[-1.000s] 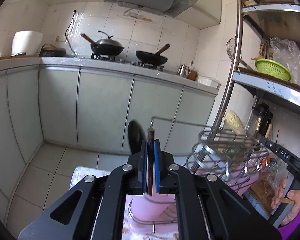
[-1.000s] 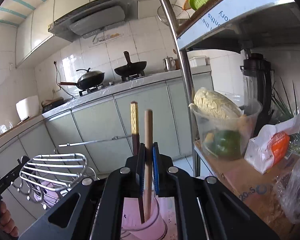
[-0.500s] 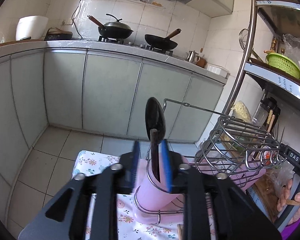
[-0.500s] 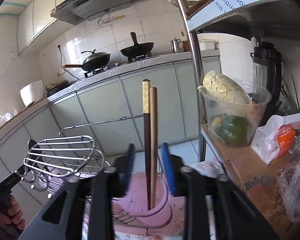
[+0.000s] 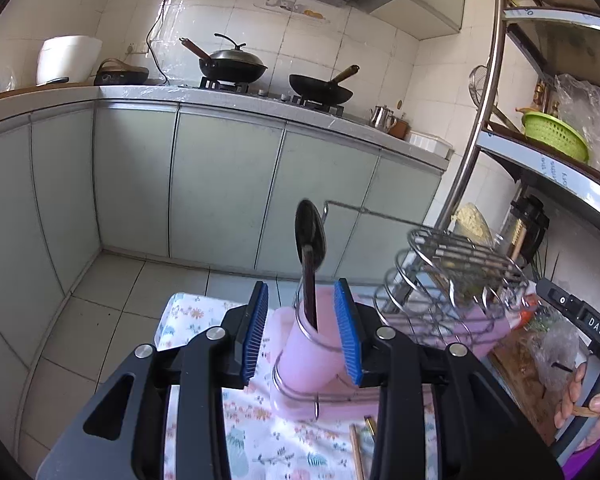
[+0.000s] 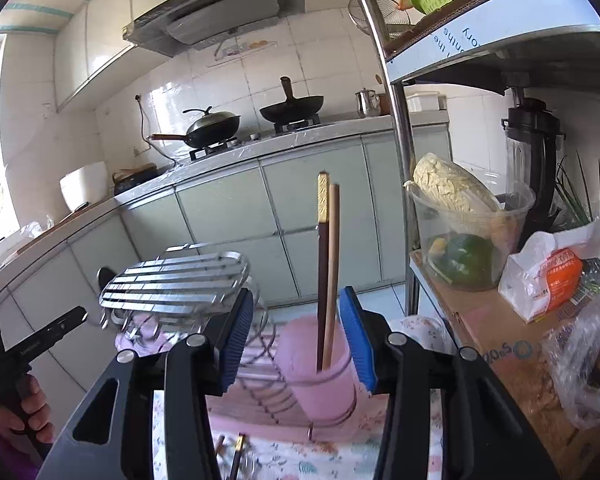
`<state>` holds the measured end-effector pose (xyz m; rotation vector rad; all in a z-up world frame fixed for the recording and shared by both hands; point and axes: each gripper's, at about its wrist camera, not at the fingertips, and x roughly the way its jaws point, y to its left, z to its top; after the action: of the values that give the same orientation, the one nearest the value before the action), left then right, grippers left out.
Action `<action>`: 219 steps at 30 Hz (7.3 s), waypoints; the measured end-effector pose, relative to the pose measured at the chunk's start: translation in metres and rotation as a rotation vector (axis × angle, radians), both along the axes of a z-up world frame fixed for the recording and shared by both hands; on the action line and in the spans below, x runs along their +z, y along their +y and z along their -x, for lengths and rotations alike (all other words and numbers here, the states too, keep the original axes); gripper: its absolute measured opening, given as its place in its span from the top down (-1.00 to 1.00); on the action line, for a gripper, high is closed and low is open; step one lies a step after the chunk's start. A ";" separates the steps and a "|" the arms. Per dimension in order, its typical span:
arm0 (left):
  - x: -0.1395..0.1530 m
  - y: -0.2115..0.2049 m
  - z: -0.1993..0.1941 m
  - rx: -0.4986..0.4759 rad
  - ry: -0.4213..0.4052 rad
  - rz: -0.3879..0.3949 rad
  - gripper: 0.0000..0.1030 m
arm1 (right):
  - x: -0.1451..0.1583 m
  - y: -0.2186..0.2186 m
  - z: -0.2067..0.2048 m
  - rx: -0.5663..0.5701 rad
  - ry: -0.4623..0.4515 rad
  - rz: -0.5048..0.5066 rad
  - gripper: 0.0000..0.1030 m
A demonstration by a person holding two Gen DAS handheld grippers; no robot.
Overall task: Organize utensils
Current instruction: 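Withdraw both open tools from the pink cup toward the utensils on the cloth, then grasp a wooden chopstick with left tool while right tool grasps a gold-tipped dark chopstick, then lift the wooden chopstick with left tool while right tool carries the dark chopstick to the cup, then lower the wooden chopstick into the pink cup with left tool while right tool releases its chopstick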
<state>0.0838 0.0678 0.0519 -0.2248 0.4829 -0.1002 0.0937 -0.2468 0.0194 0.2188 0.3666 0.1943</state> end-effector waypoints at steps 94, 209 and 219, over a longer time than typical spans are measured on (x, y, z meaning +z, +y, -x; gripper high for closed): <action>-0.136 -0.014 0.035 -0.132 0.658 0.018 0.65 | -0.139 0.045 0.002 0.282 0.675 -0.087 0.70; 0.013 0.005 -0.047 0.021 -0.090 0.029 0.89 | 0.025 -0.023 -0.057 -0.090 0.031 0.017 0.88; 0.010 0.007 -0.054 0.027 -0.046 0.053 0.85 | 0.018 -0.022 -0.066 -0.049 0.083 0.007 0.81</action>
<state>0.1374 0.0747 0.0622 -0.2805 0.4314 -0.0915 0.1601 -0.2684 0.0372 0.2296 0.4440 0.1364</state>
